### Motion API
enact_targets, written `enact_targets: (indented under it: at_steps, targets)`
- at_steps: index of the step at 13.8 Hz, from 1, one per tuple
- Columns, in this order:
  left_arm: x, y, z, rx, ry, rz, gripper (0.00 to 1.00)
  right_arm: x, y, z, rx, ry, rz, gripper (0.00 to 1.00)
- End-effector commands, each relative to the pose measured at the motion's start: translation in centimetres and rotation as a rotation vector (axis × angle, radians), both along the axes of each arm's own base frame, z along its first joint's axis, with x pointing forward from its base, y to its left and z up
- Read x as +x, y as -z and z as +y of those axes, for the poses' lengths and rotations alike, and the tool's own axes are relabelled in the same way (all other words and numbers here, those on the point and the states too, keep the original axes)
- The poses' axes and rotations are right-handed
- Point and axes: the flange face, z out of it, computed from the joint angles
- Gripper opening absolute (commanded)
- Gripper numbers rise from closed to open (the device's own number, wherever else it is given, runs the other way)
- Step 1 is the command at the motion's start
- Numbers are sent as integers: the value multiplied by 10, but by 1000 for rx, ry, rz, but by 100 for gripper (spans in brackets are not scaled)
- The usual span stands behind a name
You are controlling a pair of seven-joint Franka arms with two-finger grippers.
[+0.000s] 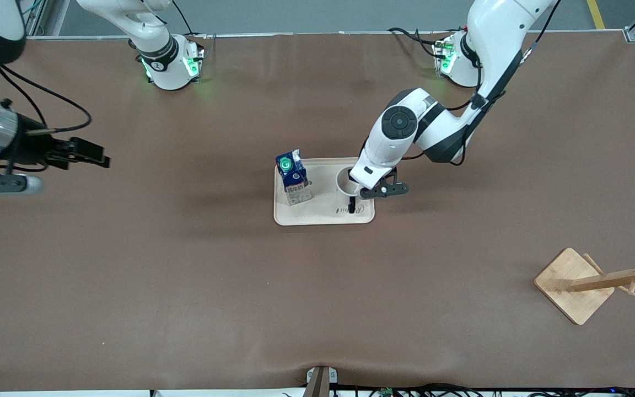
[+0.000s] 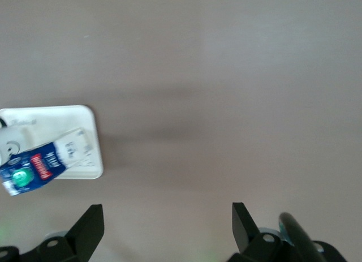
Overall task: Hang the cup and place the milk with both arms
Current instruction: 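Grasp the mug rim with the left gripper while the right gripper reaches the carton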
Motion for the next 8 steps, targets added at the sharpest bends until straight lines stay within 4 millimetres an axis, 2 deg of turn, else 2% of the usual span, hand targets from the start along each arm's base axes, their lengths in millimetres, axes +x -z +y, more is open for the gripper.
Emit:
enact_targets:
  at_steps: [1,3,5,7,8]
  targets:
    - [17,-71,8,66,6,-50,0,8,14,47,31,-54,-14,100]
    - [31,-106,29,100,19,-58,0,9,30,85,28,-93,-3,100]
    - [50,-143,63,109,54,-107,0,7,49,137,16,-78,-3,100]
    - [59,-175,94,134,97,-133,0,1,76,194,4,-68,13,100]
    - [69,-189,117,145,93,-143,0,0,89,215,7,-91,2,100]
